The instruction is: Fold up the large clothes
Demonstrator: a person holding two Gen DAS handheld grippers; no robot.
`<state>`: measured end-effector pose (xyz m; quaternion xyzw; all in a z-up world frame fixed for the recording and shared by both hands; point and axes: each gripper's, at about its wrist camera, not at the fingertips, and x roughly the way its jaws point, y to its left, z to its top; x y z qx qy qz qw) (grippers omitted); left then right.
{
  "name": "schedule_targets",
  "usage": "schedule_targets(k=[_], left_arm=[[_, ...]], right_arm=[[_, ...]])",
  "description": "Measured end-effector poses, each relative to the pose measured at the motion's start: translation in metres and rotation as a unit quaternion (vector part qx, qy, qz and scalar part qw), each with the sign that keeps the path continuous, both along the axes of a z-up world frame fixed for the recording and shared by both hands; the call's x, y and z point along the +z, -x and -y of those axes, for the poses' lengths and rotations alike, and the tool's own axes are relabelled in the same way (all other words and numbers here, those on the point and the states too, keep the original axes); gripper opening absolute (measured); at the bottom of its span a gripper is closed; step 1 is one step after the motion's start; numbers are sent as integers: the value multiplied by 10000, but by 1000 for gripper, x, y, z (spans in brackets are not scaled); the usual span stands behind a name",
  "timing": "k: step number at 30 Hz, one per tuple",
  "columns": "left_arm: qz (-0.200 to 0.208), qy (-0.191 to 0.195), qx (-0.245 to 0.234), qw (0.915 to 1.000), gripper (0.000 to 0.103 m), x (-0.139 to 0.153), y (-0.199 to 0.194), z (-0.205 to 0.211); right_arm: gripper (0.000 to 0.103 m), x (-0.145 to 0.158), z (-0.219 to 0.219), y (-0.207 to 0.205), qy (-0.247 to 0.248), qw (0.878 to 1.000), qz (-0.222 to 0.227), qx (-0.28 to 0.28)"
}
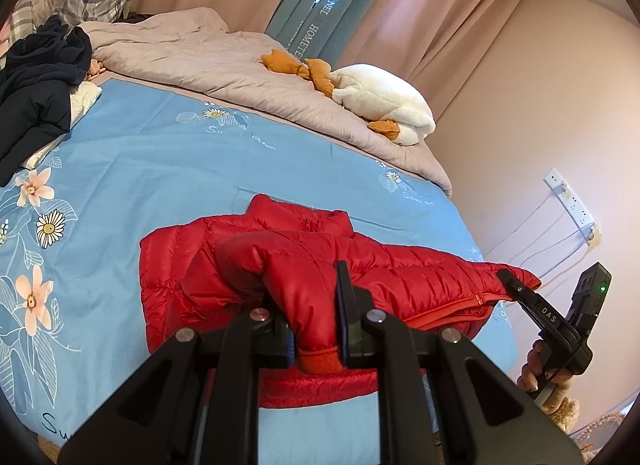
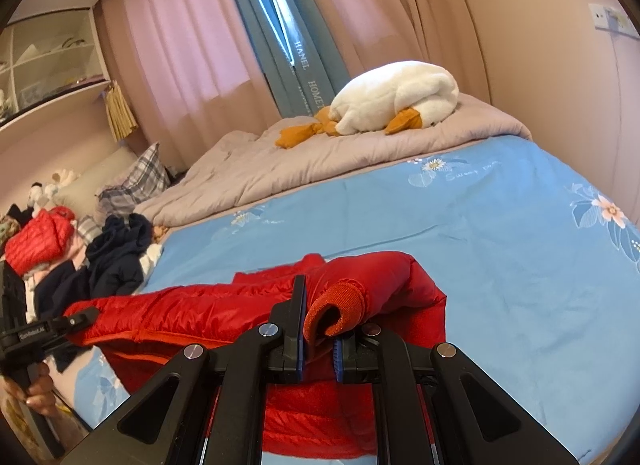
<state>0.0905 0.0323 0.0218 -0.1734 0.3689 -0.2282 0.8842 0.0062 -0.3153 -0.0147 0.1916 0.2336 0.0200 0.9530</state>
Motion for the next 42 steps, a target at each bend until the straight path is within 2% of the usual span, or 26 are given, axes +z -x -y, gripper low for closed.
schedule_targets(k=[25, 42], left_arm=[[11, -77, 108, 9999, 15, 0, -25, -1], [-214, -311, 190, 9991, 15, -16, -78, 12]], right_arm=[[10, 4, -4, -11, -1, 10000, 28, 1], [10, -1, -3, -52, -37, 9998, -202, -37]])
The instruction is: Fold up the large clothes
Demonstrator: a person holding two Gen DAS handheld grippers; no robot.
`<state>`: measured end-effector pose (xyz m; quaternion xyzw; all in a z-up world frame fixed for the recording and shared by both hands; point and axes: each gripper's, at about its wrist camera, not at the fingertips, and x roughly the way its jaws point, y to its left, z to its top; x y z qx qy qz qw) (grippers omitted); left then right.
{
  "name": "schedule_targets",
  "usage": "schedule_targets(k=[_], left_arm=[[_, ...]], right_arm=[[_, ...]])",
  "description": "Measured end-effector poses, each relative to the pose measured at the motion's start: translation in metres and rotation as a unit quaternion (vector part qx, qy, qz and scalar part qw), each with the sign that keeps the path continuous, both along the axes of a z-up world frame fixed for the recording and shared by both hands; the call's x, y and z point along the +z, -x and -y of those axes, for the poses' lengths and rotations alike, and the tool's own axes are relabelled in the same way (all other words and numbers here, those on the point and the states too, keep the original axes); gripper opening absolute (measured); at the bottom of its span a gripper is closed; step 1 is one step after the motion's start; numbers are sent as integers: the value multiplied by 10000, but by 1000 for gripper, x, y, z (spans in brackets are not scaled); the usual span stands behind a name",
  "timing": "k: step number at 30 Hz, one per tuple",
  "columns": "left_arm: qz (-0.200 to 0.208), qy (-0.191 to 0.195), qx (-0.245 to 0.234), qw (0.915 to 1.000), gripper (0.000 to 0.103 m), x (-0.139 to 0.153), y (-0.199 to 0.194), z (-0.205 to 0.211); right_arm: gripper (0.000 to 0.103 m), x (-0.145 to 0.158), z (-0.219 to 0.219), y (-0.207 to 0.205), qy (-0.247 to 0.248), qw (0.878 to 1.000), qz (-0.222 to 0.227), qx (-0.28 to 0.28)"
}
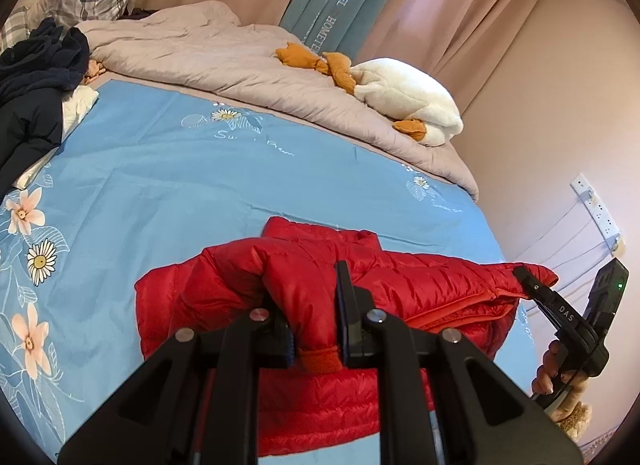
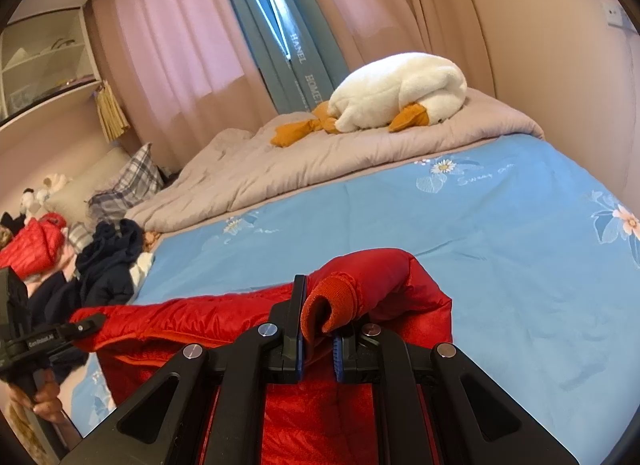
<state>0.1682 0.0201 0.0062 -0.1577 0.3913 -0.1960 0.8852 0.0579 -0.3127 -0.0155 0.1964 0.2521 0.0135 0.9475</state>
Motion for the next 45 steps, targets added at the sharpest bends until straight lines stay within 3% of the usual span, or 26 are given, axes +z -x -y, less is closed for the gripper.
schedule_targets(k=[26, 28, 32, 36, 38, 45], left_arm=[[-548, 38, 109, 9984, 22, -46, -61, 9], [-539, 99, 113, 9984, 29, -45, -61, 8], [-471, 199, 121, 9986, 55, -39, -57, 6], [-288, 176, 173, 9993, 62, -29, -49, 4], [-189, 97, 230, 9995, 64, -23, -44, 3], [30, 40, 382, 9993, 66, -7, -26, -10]], right_arm=[[10, -35, 10, -52, -229, 9980, -585, -113], [10, -35, 10, -53, -239, 9980, -577, -126], [18, -31, 7, -51, -139, 9984, -534, -145], [30, -27, 9, -50, -85, 9987, -461, -211], [42, -24, 10, -46, -65, 9988, -383, -287], [45, -8, 14, -31, 121, 9986, -186, -475]])
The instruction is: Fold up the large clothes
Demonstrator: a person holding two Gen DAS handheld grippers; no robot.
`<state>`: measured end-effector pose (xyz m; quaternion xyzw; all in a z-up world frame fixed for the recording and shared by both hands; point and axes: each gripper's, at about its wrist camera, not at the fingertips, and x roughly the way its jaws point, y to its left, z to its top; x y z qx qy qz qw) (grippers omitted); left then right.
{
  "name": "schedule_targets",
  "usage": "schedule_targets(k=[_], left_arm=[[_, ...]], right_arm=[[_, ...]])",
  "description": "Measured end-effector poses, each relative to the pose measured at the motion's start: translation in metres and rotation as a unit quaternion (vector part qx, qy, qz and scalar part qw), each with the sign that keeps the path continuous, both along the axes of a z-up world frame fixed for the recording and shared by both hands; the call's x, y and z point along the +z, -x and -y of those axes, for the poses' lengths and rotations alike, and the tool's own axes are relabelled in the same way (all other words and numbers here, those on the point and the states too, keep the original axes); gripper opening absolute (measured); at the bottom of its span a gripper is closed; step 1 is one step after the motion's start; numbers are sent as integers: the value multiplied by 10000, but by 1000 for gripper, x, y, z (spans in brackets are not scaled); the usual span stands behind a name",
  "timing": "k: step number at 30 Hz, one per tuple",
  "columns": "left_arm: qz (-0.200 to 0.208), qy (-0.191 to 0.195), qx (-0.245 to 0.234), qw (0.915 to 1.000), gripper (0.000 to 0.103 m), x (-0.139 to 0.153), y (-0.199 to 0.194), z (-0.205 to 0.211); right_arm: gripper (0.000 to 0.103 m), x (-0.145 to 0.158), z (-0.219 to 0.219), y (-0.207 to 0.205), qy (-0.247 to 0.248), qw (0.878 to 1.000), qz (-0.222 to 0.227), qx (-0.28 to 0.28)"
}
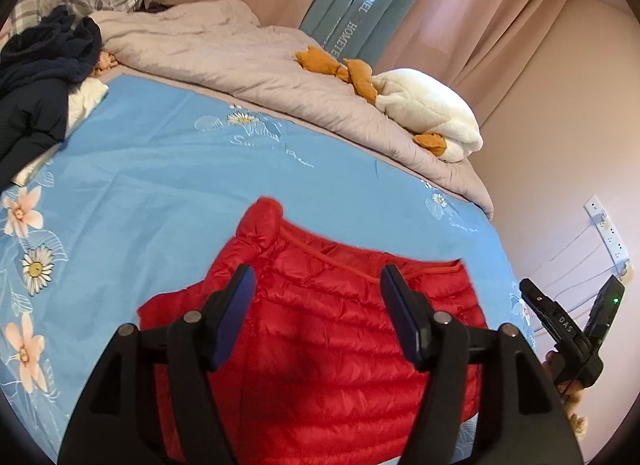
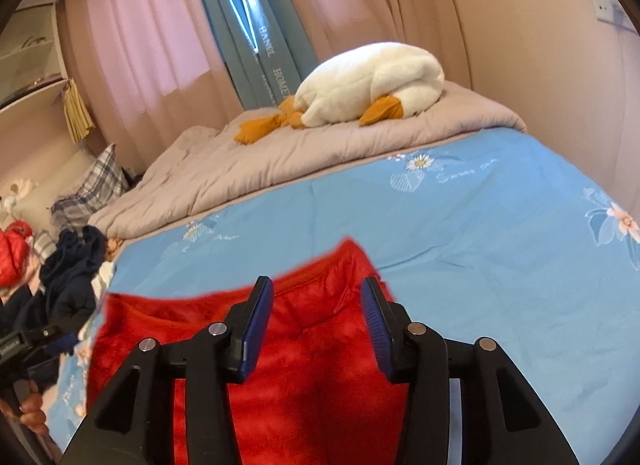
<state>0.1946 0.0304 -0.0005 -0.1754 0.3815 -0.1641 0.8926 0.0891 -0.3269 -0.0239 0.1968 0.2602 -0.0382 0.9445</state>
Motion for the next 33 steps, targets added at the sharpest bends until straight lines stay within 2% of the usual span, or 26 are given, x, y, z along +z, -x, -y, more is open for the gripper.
schedule_targets(k=[3, 5, 7, 10, 12, 18, 25, 28, 33], left_arm=[[68, -38, 66, 9999, 69, 6, 9, -5], [86, -37, 78, 9999, 70, 7, 14, -7], [103, -78, 103, 9999, 71, 9, 23, -11], [67, -134, 171, 9997, 75, 8, 31, -16], [18, -142, 215, 9997, 75, 5, 37, -19], [-270, -278, 354, 9986, 76, -17, 51, -28], [-771, -438, 350, 9954, 76, -59, 61, -27], [-859, -389, 272, 9952, 75, -70, 65, -24], [-966, -560, 250, 9934, 75, -82, 65, -19]], right_arm=[[47, 5, 0, 7, 44, 10000, 42, -38], [53, 7, 1, 12, 40, 10000, 76, -45], [54, 10, 1, 18, 28, 9999, 104, -20], [64, 10, -1, 24, 105, 9999, 86, -38], [65, 8, -3, 28, 153, 9999, 49, -27], [67, -10, -6, 37, 221, 9994, -279, 29], [68, -50, -2, 46, 77, 9956, -934, -58], [68, -61, 2, 50, -35, 9940, -1086, -87], [68, -71, 6, 53, -121, 9923, -1226, -146]])
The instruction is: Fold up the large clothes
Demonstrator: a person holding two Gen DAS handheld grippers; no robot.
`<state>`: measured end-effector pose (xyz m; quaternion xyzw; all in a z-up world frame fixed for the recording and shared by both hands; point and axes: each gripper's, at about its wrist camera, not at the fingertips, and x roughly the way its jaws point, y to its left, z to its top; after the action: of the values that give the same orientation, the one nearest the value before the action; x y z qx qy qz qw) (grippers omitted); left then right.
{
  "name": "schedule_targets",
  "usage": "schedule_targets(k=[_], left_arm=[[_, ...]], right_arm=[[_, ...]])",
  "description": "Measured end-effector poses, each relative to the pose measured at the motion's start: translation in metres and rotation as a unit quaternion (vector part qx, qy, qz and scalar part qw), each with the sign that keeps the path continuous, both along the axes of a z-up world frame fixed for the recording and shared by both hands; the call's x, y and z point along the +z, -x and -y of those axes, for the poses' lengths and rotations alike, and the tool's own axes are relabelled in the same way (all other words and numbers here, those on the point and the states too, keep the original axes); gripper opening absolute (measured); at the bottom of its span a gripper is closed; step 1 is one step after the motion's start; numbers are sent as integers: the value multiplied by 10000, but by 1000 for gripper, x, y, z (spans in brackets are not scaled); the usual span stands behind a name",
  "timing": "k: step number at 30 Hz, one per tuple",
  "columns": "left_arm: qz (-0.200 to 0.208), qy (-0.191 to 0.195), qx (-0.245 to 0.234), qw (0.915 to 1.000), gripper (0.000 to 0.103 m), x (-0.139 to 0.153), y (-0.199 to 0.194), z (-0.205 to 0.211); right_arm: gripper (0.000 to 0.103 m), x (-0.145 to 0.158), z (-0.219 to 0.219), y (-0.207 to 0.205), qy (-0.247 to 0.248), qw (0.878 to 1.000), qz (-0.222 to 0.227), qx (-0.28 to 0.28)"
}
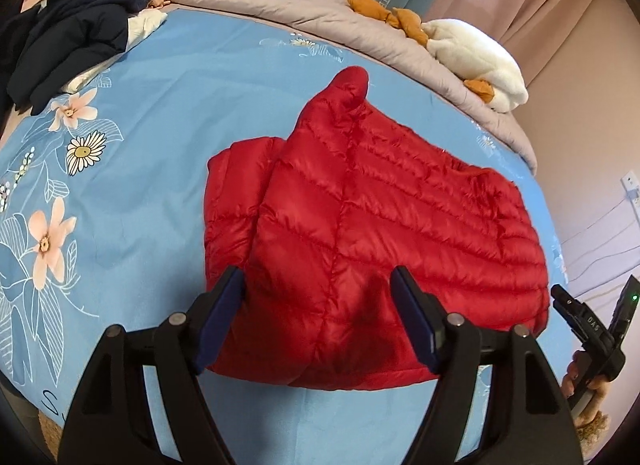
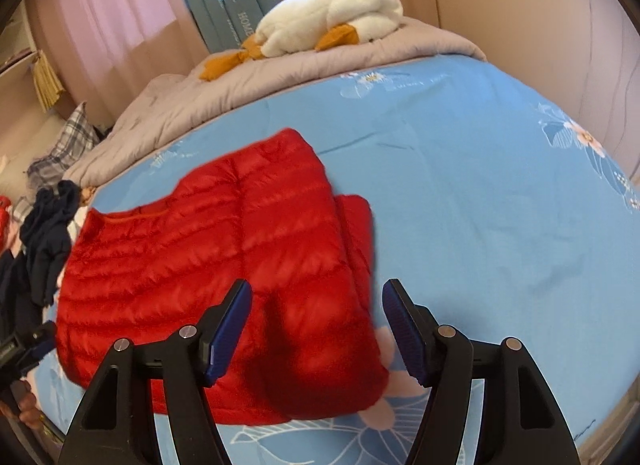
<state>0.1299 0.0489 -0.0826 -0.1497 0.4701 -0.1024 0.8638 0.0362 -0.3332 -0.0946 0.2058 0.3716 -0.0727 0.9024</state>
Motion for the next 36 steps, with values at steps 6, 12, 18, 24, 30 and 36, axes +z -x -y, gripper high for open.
schedule_targets(k=[6, 12, 18, 24, 30, 36], left_arm=[[-91, -64, -65, 9999, 75, -9, -5, 3], [-190, -26, -51, 9998, 75, -18, -11, 1], [-288, 59, 98, 9995, 37, -26, -18, -8], [-155, 195, 221, 9994, 13, -18, -17, -12], [-122, 244, 351, 9990, 13, -14, -16, -22], [-330, 160, 304, 9989, 19, -31, -24, -18]], right_arm=[[68, -8, 1, -2, -125, 9999, -89, 53], [68, -15, -4, -7, -208, 9995, -155, 198], [55, -19, -5, -10, -231, 9993, -174, 224], [19, -10, -5, -12, -149, 9998, -13, 163], [16, 6, -11, -25, 23, 9994, 234, 244], [16, -13, -14, -49, 116, 9996, -154, 218]])
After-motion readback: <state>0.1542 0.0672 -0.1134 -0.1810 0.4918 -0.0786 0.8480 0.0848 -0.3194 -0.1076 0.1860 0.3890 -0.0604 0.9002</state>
